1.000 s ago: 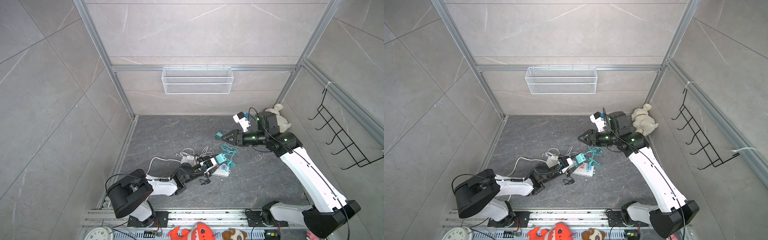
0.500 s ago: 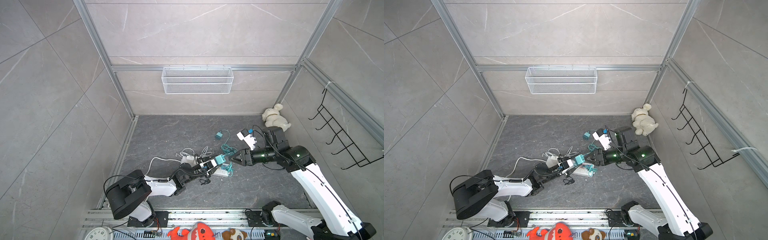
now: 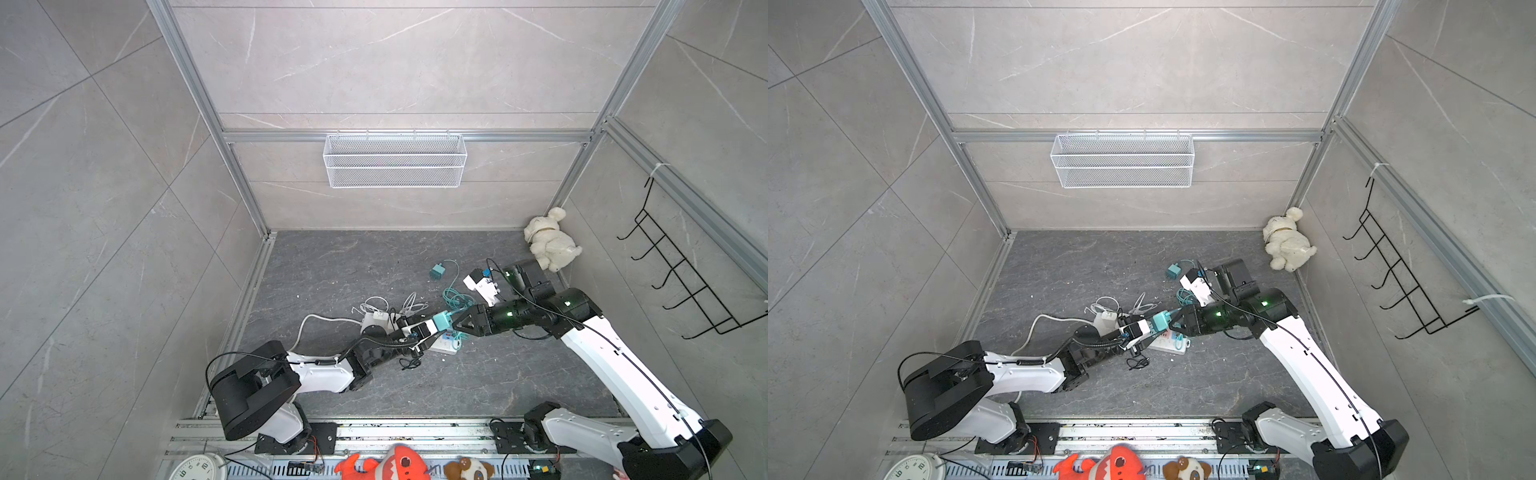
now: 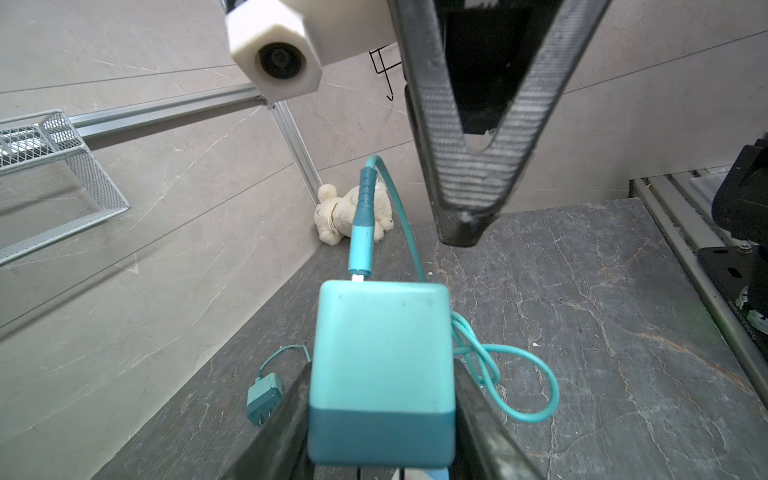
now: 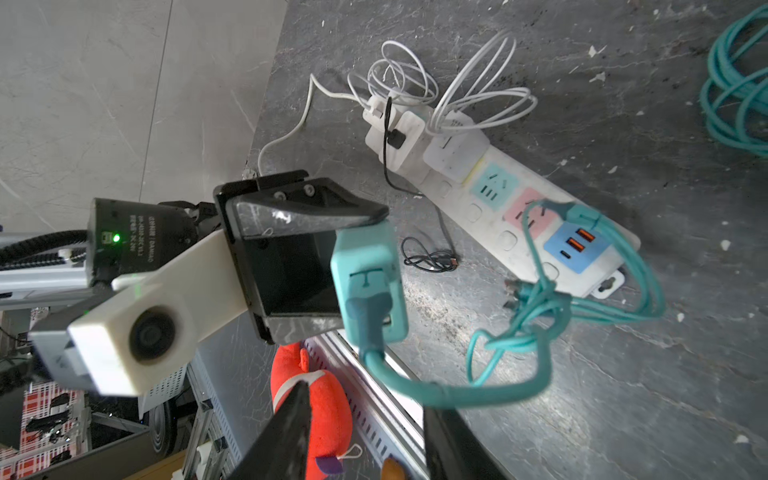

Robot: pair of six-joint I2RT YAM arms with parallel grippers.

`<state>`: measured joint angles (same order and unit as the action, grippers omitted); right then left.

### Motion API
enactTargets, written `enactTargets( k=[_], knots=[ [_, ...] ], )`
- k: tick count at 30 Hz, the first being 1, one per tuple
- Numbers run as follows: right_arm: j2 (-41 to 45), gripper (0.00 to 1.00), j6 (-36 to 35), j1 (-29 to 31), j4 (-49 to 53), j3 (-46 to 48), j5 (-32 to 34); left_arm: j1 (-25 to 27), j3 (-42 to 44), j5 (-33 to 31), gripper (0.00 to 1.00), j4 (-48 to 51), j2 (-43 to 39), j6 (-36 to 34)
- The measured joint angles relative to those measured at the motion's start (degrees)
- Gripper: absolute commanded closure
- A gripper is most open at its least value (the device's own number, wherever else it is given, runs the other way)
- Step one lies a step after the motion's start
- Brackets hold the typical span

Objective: Insert the plug
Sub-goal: 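Bring the right gripper to the teal charger held by the left gripper, then close the right gripper on the teal charger beside the left gripper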

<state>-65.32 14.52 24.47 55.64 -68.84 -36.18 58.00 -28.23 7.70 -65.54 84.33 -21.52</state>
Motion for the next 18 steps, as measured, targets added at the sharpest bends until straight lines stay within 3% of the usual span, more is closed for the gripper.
enactTargets(
  k=[10, 18],
  knots=[
    [-4.72, 0.51, 1.44, 5.97, -3.48, -0.92, 5.81, 0.26, 0.0, 0.57, 0.93, 0.57, -1.42, 0.0],
    [-4.79, 0.56, 3.56, 7.02, -5.57, -1.57, 6.86, 0.26, 0.0, 1.07, 0.94, 0.55, -1.42, 0.0]
  ],
)
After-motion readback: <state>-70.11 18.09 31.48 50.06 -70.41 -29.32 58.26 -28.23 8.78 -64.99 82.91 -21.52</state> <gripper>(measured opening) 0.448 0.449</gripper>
